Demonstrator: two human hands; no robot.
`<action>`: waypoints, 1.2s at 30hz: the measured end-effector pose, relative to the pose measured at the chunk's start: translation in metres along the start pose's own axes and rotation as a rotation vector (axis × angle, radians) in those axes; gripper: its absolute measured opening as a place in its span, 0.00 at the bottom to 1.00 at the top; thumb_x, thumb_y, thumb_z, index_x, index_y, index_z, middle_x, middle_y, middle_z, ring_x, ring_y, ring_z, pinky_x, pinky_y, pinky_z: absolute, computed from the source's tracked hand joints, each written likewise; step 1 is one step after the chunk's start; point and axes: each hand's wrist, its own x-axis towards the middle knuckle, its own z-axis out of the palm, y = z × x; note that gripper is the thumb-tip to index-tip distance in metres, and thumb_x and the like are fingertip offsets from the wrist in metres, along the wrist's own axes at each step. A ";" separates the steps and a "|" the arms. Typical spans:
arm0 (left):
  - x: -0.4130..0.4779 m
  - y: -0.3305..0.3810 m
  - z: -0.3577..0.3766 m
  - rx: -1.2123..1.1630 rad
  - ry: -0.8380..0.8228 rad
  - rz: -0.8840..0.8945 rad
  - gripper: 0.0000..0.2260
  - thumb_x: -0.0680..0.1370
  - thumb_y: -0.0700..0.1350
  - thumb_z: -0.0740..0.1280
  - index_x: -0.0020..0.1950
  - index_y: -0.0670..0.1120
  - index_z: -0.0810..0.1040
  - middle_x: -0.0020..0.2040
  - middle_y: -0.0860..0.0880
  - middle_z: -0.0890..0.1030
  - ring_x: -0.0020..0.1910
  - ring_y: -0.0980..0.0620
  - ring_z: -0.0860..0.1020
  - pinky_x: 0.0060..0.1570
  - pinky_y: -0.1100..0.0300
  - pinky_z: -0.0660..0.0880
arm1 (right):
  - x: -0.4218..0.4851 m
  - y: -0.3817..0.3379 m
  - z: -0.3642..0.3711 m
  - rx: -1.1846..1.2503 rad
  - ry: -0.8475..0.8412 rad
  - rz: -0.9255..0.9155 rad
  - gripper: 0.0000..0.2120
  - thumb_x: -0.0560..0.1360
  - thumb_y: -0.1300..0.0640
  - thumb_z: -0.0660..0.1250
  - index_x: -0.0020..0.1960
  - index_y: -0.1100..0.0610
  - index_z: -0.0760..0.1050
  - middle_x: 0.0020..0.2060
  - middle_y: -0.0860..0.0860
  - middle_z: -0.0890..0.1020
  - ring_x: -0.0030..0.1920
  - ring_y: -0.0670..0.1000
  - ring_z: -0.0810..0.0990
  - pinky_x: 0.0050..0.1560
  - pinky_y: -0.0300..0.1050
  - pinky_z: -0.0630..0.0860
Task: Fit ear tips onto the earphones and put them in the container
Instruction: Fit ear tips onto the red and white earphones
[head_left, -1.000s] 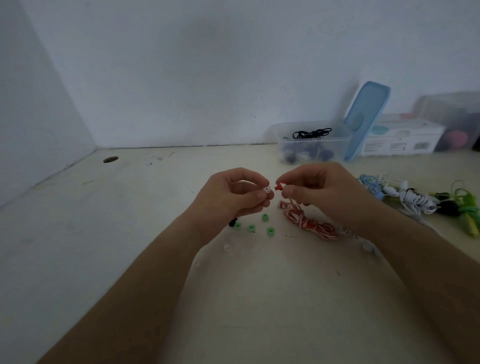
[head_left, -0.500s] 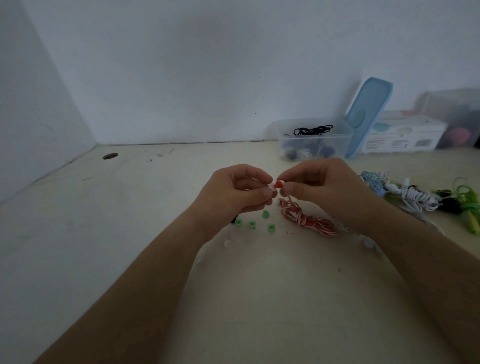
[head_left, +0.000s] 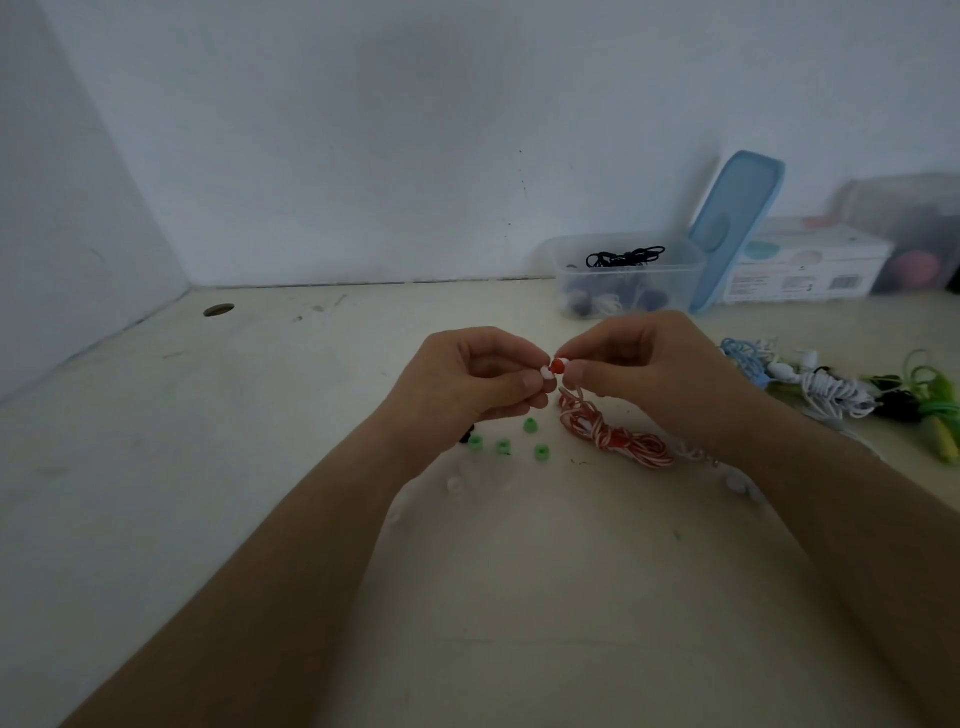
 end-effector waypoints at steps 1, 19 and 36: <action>0.000 0.000 0.000 0.004 -0.003 0.001 0.06 0.75 0.34 0.71 0.52 0.39 0.82 0.44 0.42 0.86 0.43 0.48 0.85 0.45 0.60 0.80 | 0.000 0.000 -0.001 -0.004 -0.003 0.002 0.06 0.74 0.61 0.73 0.50 0.56 0.85 0.39 0.49 0.87 0.42 0.45 0.85 0.45 0.32 0.78; 0.000 0.000 0.003 0.023 0.013 0.023 0.08 0.72 0.35 0.74 0.51 0.36 0.82 0.42 0.42 0.86 0.42 0.47 0.85 0.44 0.61 0.80 | 0.001 0.002 -0.003 -0.001 -0.055 -0.019 0.07 0.72 0.62 0.74 0.48 0.54 0.85 0.39 0.49 0.87 0.41 0.45 0.85 0.46 0.34 0.78; -0.001 0.001 0.005 0.043 0.052 0.002 0.07 0.72 0.34 0.74 0.49 0.37 0.83 0.41 0.42 0.86 0.41 0.46 0.86 0.43 0.60 0.82 | 0.002 0.005 -0.002 -0.109 -0.022 -0.096 0.06 0.72 0.60 0.75 0.47 0.52 0.85 0.36 0.47 0.86 0.38 0.43 0.83 0.43 0.32 0.77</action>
